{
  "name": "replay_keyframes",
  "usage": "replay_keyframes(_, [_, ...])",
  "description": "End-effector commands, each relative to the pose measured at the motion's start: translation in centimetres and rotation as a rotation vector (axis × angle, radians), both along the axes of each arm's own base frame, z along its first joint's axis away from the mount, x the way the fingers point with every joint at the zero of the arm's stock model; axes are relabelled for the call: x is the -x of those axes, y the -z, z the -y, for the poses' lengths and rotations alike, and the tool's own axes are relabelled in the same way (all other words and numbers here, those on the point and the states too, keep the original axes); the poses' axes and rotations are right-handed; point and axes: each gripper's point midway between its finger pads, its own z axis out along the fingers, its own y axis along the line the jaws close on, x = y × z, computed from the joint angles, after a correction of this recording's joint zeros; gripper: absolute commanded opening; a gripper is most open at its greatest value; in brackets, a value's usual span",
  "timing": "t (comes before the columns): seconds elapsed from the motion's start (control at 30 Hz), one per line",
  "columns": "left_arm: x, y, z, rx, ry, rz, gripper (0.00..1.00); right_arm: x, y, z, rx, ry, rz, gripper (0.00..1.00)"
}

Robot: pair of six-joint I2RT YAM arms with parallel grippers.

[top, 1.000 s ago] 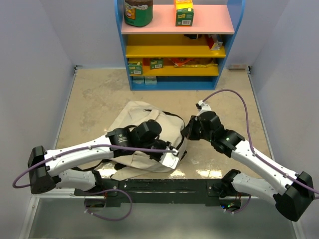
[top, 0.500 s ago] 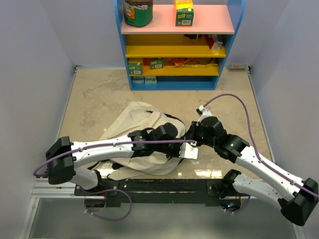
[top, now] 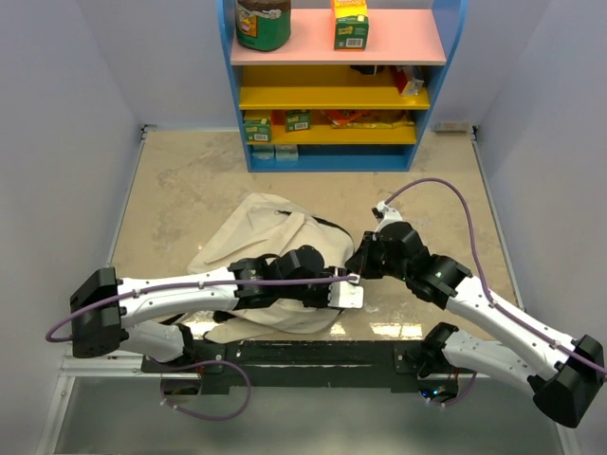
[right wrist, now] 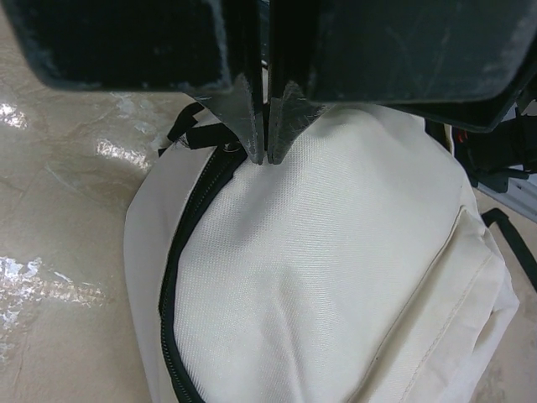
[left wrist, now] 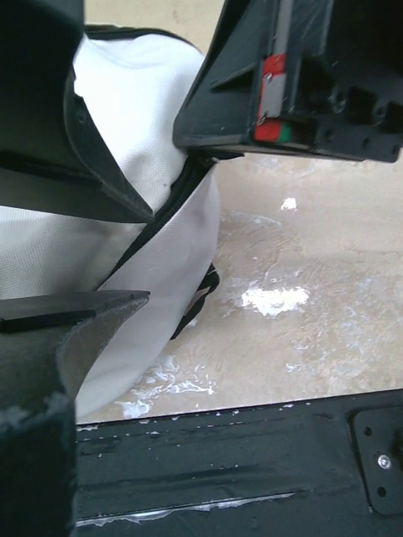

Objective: Pack the student bag
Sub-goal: Zip the student bag at the center of the board.

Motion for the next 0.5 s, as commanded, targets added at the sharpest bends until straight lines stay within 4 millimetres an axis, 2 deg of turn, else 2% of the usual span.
replay_keyframes(0.0, [0.1,-0.1,0.0,0.035,-0.035,-0.017,0.44,-0.5,-2.1,-0.2,-0.016,0.002,0.050,0.00])
replay_keyframes(0.13, [-0.1,0.1,0.6,0.057,-0.038,-0.019,0.44,-0.4,-2.9,-0.2,-0.034,0.002,0.058,0.00])
replay_keyframes(0.23, [-0.3,-0.1,1.4,0.071,-0.035,-0.016,0.36,-0.3,-3.1,-0.1,-0.034,0.003,0.060,0.00])
replay_keyframes(0.37, [0.4,-0.1,2.2,0.072,0.014,-0.039,0.14,-0.2,-3.1,0.3,-0.029,0.010,0.063,0.00])
replay_keyframes(0.47, [1.4,0.3,2.4,0.060,0.071,-0.073,0.05,-0.2,-2.7,0.5,-0.019,0.018,0.059,0.00])
